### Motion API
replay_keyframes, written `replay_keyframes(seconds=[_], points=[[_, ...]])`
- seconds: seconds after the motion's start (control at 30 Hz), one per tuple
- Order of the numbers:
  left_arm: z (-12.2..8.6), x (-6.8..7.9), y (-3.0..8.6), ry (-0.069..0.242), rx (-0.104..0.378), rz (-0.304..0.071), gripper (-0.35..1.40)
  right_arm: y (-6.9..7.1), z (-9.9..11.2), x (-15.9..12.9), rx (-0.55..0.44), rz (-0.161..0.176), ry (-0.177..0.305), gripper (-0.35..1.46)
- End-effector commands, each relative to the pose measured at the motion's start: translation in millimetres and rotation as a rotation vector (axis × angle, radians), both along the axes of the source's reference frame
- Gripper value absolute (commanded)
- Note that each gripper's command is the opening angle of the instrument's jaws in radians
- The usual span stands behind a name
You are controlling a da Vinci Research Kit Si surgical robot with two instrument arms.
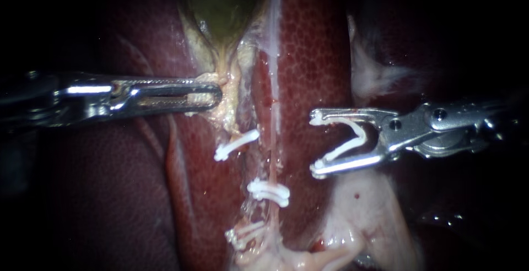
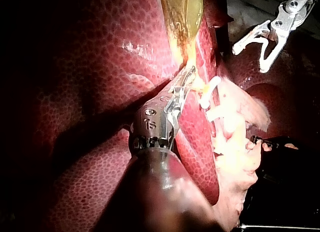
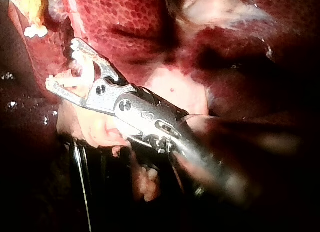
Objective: Clipping third clip right tube
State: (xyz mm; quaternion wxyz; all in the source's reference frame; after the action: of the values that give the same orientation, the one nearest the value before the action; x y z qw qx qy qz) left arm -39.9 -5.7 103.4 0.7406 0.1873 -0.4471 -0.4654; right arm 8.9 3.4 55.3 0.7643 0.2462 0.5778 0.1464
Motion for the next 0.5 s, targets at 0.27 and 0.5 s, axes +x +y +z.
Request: replay_keyframes(seconds=[0.27, 0.5], points=[[-0.9, 1.2, 0.8, -0.009, 0.009, 0.01, -0.33, 0.0, 0.1, 0.0, 0.0, 0.0, 0.0, 0.6], [-3.7, 4.3, 3.3, 0.004, 0.009, -0.022, -0.33, -0.1, 0.3, 0.1, -0.001, 0.001, -0.001, 0.6]])
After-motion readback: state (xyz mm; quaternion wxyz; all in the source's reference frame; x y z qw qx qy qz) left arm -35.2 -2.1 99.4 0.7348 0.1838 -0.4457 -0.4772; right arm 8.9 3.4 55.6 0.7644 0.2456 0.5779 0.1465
